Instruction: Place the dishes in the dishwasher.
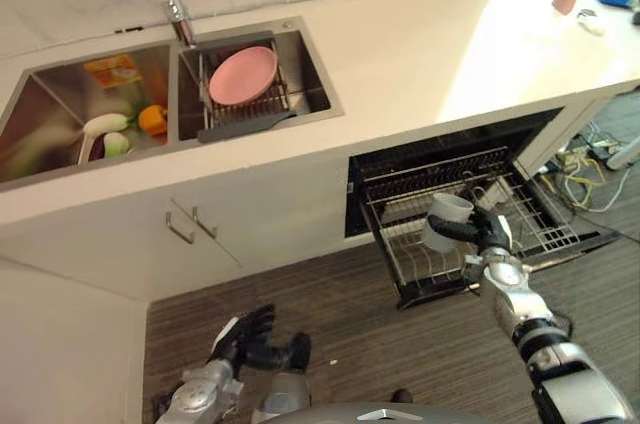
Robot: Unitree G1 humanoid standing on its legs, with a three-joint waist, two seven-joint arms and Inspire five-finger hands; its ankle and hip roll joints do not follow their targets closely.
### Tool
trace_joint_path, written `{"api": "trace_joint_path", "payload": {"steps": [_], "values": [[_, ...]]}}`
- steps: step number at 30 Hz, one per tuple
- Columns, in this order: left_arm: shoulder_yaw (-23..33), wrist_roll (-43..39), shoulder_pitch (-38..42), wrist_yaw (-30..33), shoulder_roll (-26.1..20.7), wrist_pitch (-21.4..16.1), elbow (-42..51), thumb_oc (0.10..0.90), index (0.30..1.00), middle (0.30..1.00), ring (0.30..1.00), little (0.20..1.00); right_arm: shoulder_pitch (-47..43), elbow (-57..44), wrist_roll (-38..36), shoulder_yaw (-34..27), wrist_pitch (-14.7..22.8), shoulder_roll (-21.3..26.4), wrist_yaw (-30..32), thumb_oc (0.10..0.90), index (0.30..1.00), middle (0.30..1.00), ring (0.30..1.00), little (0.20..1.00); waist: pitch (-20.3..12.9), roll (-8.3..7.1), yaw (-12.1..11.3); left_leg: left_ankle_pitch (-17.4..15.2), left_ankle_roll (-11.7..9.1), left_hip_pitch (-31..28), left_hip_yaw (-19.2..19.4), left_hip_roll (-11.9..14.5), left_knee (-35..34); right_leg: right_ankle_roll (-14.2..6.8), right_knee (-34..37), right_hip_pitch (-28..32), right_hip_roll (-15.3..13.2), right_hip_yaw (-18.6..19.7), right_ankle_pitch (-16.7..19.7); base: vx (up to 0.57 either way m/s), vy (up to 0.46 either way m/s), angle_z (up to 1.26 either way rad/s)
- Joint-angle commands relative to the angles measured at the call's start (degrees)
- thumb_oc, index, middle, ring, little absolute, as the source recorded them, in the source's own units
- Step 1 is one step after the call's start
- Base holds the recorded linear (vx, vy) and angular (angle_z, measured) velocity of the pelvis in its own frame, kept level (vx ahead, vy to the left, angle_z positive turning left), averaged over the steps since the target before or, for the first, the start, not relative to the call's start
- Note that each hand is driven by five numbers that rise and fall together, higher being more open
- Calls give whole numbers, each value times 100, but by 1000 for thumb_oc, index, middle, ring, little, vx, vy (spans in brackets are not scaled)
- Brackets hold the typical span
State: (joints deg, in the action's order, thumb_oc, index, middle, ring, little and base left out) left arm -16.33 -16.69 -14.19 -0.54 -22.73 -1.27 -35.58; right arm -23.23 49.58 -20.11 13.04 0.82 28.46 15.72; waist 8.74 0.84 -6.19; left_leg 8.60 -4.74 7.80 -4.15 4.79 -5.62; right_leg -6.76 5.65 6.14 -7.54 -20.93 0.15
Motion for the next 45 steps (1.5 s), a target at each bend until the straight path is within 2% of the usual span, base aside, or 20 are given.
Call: {"api": "trace_joint_path", "payload": {"steps": [1, 3, 6, 7, 8, 9, 16, 20, 24, 27, 29, 32, 33, 35, 38, 40, 41, 42, 43, 45], "values": [[-47, 534, 283, -13, -175, -260, 159, 800, 900, 900, 900, 900, -989, -270, 555, -43, 373, 774, 29, 400, 300, 300, 300, 300, 131, -60, -95, -385, -450, -308, 352, 471, 124, -479, -125, -197, -516, 49, -5, -2, -16, 27], [-4, 793, 384, 153, -35, -240, -719, 800, 900, 900, 900, 900, -1452, 466, 1025, 243, 214, 917, 95, 400, 300, 300, 300, 300, 228, -38, -159, -348, -477, -175, 302, 465, 126, -472, -147, -299, -508, 26, -17, -5, -22, 7], [26, 940, 498, 295, 65, -244, -1248, 800, 900, 900, 900, 900, -1759, 997, 1349, 382, 63, 963, 174, 400, 300, 300, 300, 300, 256, -9, -169, -293, -482, -73, 264, 450, 106, -466, -148, -399, -517, 5, 6, -2, -3, 4], [42, 1036, 574, 449, 156, -241, -1596, 800, 900, 900, 900, 900, -1923, 1459, 1421, 327, -63, 891, 323, 478, 418, 418, 418, 418, 309, 51, -185, -258, -491, 10, 241, 440, 100, -465, -147, -454, -515, -7, 8, 4, 0, 10], [42, 1036, 576, 449, 157, -242, -1598, 800, 900, 900, 900, 900, -1925, 1460, 1421, 328, -62, 891, 323, 513, 469, 469, 469, 469, 309, 52, -184, -257, -492, 11, 240, 440, 100, -465, -147, -455, -514, -7, 8, -14, 9, 5], [43, 1048, 650, 563, 241, -206, -1893, 800, 900, 900, 900, 900, -2017, 1818, 1260, 178, -144, 746, 396, 800, 900, 900, 900, 900, 351, 90, -188, -240, -491, 58, 231, 426, 95, -462, -144, -496, -517, -1, 9, -16, 6, 4], [18, 1140, 831, 656, 506, -111, -2525, 800, 900, 900, 900, 900, -2033, 2257, 1266, 234, -302, 166, 321, 800, 900, 900, 900, 900, 383, 157, -138, -248, -486, 80, 235, 416, 90, -457, -136, -532, -520, 39, -8, -2, 3, 1], [37, 1112, 895, 653, 599, -96, -2639, 800, 900, 900, 900, 900, -1946, 1984, 1298, 276, -239, -19, 390, 800, 900, 900, 900, 900, 359, 145, -75, -287, -472, 11, 292, 424, 91, -466, -134, -528, -526, 116, -1, 3, 1, -1], [163, 1012, 993, 655, 648, -57, -2638, 800, 900, 900, 900, 900, -1495, 956, 1268, 102, -80, -121, 605, 800, 900, 900, 900, 900, 298, 141, 40, -349, -459, -143, 377, 450, 98, -460, -137, -473, -513, 194, -26, 15, 5, -8], [416, 1053, 1060, 705, 682, -2, -2683, 800, 900, 900, 900, 900, -719, -740, 1313, -327, 200, -89, 787, 800, 900, 900, 900, 900, 216, 134, 172, -423, -462, -329, 456, 501, 106, -433, -141, -379, -479, 230, -77, 20, -30, -9], [408, 1055, 1054, 705, 678, -1, -2684, 800, 900, 900, 900, 900, -679, -786, 1322, -344, 177, -91, 789, 800, 900, 900, 900, 900, 216, 133, 164, -426, -464, -342, 457, 504, 106, -432, -141, -368, -477, 231, -80, 12, -22, -6], [761, 1119, 1001, 752, 721, 87, -2812, 800, 900, 900, 900, 900, 442, -2630, 1435, -918, 471, -119, 675, 800, 900, 900, 900, 900, 124, 116, 274, -503, -503, -601, 573, 640, 168, -355, -174, -175, -364, 282, -239, 48, -106, -12], [960, 1072, 1006, 801, 748, 112, -2901, 800, 900, 900, 900, 900, 932, -3300, 1441, -1164, 612, -156, 630, 800, 900, 900, 900, 900, 161, 98, 350, -538, -567, -544, 636, 747, 538, -305, -209, -111, -296, 289, -369, -6, -112, -8], [1033, 1049, 1029, 839, 750, 117, -2955, 800, 900, 900, 900, 900, 1203, -3616, 1421, -1291, 648, -227, 621, 800, 900, 900, 900, 900, 193, 76, 395, -583, -611, -422, 631, 797, 905, -258, -237, -74, -274, 283, -429, -55, -112, -14], [1499, 784, 1083, 1200, 849, 69, -2967, 800, 900, 900, 900, 900, 2019, -4621, 1371, -1528, 825, -380, 514, 800, 900, 900, 900, 900, 439, 17, 508, -224, -790, 257, 630, 833, 2265, -129, -192, 197, -258, 244, -545, -79, -60, 12], [1498, 783, 1078, 1202, 850, 68, -2967, 800, 900, 900, 900, 900, 2035, -4643, 1372, -1531, 814, -382, 509, 800, 900, 900, 900, 900, 437, 19, 514, -228, -791, 265, 622, 834, 2278, -128, -190, 202, -254, 238, -545, -7, 36, 33], [1579, 738, 1081, 1247, 896, 74, -3065, 800, 900, 900, 900, 900, 2122, -4770, 1290, -1537, 842, -435, 453, 800, 900, 900, 900, 900, 428, 29, 553, -170, -810, 292, 712, 974, 2135, -164, -197, 232, -296, 209, -556, 115, 244, -23], [1612, 881, 1053, 1276, 988, 127, -3252, 800, 900, 900, 900, 900, 2325, -5082, 1174, -1596, 919, -494, 358, 800, 900, 900, 900, 900, 325, 72, 625, -170, -739, 132, 1047, 1307, 1387, -315, -269, 232, -425, 204, -566, 115, 244, -23], [1612, 881, 1053, 1276, 988, 127, -3252, 800, 900, 900, 900, 900, 2325, -5082, 1174, -1596, 919, -494, 358, 800, 900, 900, 900, 900, 325, 72, 625, -170, -739, 132, 1047, 1307, 1387, -315, -269, 232, -425, 204, -566, 172, 341, -31], [1548, 1104, 1133, 1353, 992, 127, -3438, 800, 900, 900, 900, 900, 2404, -5428, 1210, -1696, 1063, -419, 326, 800, 900, 900, 900, 900, 242, 129, 694, 114, -804, 334, 1092, 1646, 704, -526, -405, 302, -617, 258, -665, 232, 442, 14]]}}
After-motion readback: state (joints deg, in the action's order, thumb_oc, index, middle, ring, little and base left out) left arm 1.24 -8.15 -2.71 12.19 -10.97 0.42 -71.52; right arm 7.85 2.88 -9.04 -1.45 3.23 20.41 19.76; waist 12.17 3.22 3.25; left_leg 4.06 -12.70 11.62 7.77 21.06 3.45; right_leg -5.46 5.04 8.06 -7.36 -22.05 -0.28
